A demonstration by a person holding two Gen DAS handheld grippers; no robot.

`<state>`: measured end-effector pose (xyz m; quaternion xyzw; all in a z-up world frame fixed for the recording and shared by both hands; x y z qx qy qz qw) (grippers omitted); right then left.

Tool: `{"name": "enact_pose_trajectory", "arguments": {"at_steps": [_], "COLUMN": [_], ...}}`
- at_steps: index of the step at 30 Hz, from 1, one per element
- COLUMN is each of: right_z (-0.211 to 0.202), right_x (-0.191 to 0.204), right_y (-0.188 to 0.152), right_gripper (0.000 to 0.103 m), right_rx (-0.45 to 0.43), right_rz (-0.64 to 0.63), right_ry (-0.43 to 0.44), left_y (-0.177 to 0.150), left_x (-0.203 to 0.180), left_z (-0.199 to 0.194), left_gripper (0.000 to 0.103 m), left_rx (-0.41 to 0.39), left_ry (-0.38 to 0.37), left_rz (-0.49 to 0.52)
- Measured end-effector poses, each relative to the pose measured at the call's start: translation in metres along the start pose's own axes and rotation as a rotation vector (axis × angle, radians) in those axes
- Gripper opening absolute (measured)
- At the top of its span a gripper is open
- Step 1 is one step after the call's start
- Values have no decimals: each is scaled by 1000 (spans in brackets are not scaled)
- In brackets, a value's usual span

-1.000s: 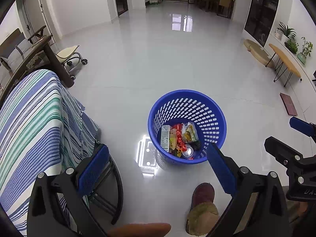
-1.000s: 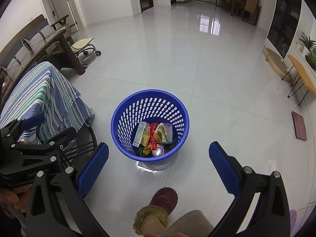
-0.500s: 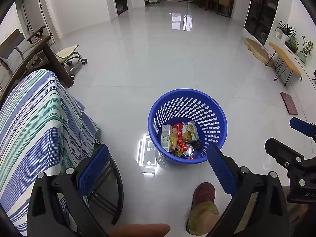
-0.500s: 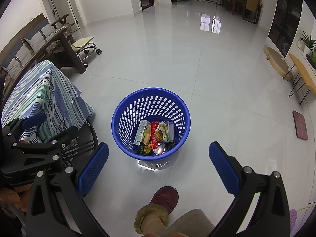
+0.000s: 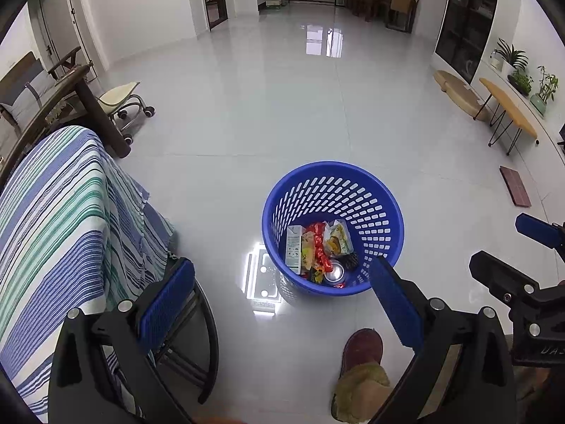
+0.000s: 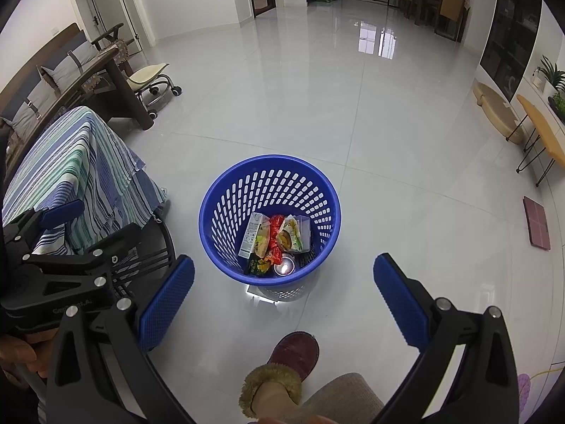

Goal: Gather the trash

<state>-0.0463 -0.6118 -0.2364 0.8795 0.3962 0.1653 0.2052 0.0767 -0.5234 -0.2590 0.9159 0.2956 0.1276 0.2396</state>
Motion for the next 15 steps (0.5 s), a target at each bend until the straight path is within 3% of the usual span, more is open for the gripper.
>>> {"name": "enact_pose_trajectory", "arguments": {"at_steps": [8, 15], "right_z": [1, 0], "right_x": [-2, -9], "right_y": [1, 1], "right_gripper": [98, 98], "right_rx": [3, 9], "right_rz": [4, 24], "right_ry": [1, -16], "left_y": [0, -3], "left_x": [-1, 0], "left_z": [-4, 3], "left_gripper": [96, 96], "left_rx": [-12, 33], "left_ry": [10, -7], "left_rz": [17, 10]}}
Point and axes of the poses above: each gripper's, at about its wrist camera, not at the fingertips, and z roughly the way its jaws point, x to its left, y to its top, the point moved 9 cm from there along z, roughly the way its jaws point, and after that the axes turned 7 degrees about z, right-handed, at the moved point
